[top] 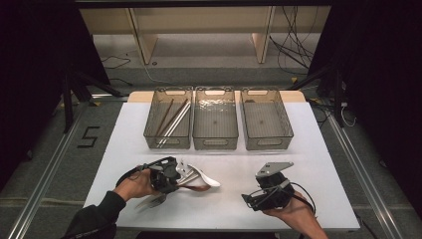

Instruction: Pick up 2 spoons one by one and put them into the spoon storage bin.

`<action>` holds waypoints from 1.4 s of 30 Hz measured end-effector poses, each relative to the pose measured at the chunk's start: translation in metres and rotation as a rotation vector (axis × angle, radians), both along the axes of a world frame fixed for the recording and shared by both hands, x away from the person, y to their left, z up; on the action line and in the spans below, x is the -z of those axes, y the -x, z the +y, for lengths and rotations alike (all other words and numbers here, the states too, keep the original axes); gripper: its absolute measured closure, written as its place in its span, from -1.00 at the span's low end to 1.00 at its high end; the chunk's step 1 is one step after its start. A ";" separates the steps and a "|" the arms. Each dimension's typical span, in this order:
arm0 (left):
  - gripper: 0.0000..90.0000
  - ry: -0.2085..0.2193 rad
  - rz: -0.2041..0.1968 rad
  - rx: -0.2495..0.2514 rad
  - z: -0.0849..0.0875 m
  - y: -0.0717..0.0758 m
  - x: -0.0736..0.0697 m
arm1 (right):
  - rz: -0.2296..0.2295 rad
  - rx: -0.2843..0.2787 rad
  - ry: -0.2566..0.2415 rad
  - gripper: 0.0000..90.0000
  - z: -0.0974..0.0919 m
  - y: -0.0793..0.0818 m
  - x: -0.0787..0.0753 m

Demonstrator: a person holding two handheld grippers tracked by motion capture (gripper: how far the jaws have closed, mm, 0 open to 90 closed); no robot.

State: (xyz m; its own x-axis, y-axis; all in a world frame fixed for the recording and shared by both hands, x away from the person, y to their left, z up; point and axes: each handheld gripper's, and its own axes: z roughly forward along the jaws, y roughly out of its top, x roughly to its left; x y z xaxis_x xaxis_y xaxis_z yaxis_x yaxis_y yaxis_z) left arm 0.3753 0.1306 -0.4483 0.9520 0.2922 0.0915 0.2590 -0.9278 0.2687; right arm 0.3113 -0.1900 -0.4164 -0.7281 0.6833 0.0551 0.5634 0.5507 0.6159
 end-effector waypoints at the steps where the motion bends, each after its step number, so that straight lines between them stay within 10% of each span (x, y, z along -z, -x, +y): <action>1: 0.78 -0.005 -0.002 0.017 0.000 0.001 -0.002 | -0.001 -0.003 0.000 -0.40 0.000 0.000 0.000; 23: 0.86 0.069 0.038 0.004 0.009 -0.001 -0.015 | 0.007 -0.006 0.004 -0.40 0.001 0.000 0.001; 42: 0.86 0.260 0.003 -0.206 0.010 -0.023 -0.038 | 0.004 0.012 -0.006 -0.40 -0.002 -0.001 0.001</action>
State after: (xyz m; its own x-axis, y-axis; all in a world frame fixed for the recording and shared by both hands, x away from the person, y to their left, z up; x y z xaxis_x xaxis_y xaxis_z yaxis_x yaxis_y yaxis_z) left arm 0.3982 0.1408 -0.4103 0.8705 0.4919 -0.0137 0.4352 -0.7565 0.4883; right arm 0.3125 -0.1922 -0.4174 -0.7193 0.6919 0.0622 0.5726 0.5398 0.6170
